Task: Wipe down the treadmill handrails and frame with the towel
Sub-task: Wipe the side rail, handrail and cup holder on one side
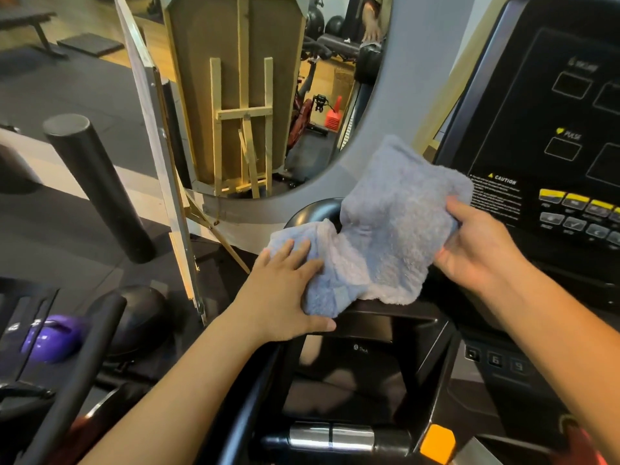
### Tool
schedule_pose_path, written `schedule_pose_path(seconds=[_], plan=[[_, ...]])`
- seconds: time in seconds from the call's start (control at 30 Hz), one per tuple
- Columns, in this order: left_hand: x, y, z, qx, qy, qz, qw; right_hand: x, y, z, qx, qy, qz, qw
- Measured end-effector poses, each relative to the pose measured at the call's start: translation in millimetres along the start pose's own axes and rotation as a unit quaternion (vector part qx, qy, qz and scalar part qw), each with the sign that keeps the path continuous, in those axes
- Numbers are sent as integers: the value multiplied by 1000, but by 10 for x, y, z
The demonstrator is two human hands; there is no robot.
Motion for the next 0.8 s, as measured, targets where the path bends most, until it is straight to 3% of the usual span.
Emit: schedule_pose_path(seconds=[0.13, 0.27, 0.37, 0.5, 0.57, 0.6, 0.7, 0.73, 0.8], plan=[[-349, -15, 7, 15, -42, -47, 998, 114, 25, -142, -1, -30, 52, 998], [-318, -68, 82, -7, -20, -78, 997, 408, 66, -205, -17, 63, 157, 985], [-195, -28, 146, 7, 54, -82, 995, 593, 95, -72, -25, 165, 207, 964], [-25, -7, 275, 42, 122, -29, 991, 609, 118, 164, -13, 280, 186, 942], [175, -26, 366, -19, 120, 6, 993, 540, 157, 214, 25, 307, 152, 939], [299, -46, 418, -57, 120, 35, 990, 511, 174, 230, 46, 377, 161, 911], [557, -79, 665, -137, 150, 167, 965, 374, 208, 210, 116, 656, 234, 708], [573, -77, 781, -177, 170, 191, 950, 291, 222, 196, 139, 694, 235, 666], [547, -10, 958, -271, 251, 208, 906, 154, 249, 130, 175, 706, 236, 644]])
Point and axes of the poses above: each hand's wrist, its own y-axis away from the middle knuckle, its own z-axis out of the back of the hand, x = y × z, the point moved 4 cm from there along -y, towards the middle knuckle, and after that the axes turned 11 degrees about z, right-handed, at the moved point
